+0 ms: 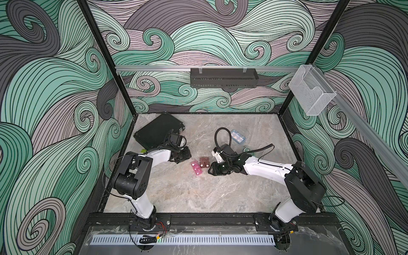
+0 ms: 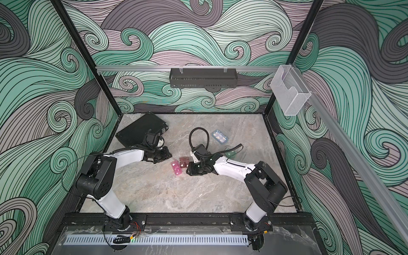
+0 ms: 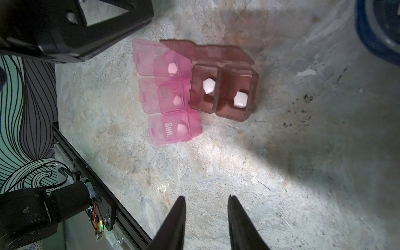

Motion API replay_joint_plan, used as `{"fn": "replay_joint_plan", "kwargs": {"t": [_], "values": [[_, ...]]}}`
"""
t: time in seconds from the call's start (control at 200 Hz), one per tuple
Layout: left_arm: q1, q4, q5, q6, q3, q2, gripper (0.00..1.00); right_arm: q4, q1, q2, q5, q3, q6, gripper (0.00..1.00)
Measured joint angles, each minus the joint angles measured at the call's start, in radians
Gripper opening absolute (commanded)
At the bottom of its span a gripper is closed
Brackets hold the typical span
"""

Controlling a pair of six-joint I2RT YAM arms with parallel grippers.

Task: Close pillboxes
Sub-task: Move the pillbox to the center of the board.

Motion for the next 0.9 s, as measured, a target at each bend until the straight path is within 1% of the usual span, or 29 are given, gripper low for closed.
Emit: {"fn": "replay_joint_plan", "kwargs": {"t": [0.285,0.505,0.726,0.831,0.896], "values": [[-0.008,0.036,0.029,-0.004,-0.045,0.008,0.15,-0.001,-0.026,-0.034,-0.007,-0.007,-0.007,0.37],[-0.052,0.049,0.033,-0.015,-0.079,0.0,0.15,-0.006,-0.048,-0.101,-0.007,-0.026,-0.018,0.38],[-0.097,0.055,0.018,-0.074,-0.183,-0.095,0.14,-0.032,-0.086,-0.137,-0.014,-0.056,-0.037,0.38],[-0.146,0.069,0.001,-0.129,-0.256,-0.164,0.14,-0.037,-0.108,-0.137,-0.019,-0.063,-0.046,0.38],[-0.186,0.072,-0.014,-0.161,-0.293,-0.202,0.17,-0.04,-0.119,-0.137,-0.029,-0.067,-0.05,0.4]]}}
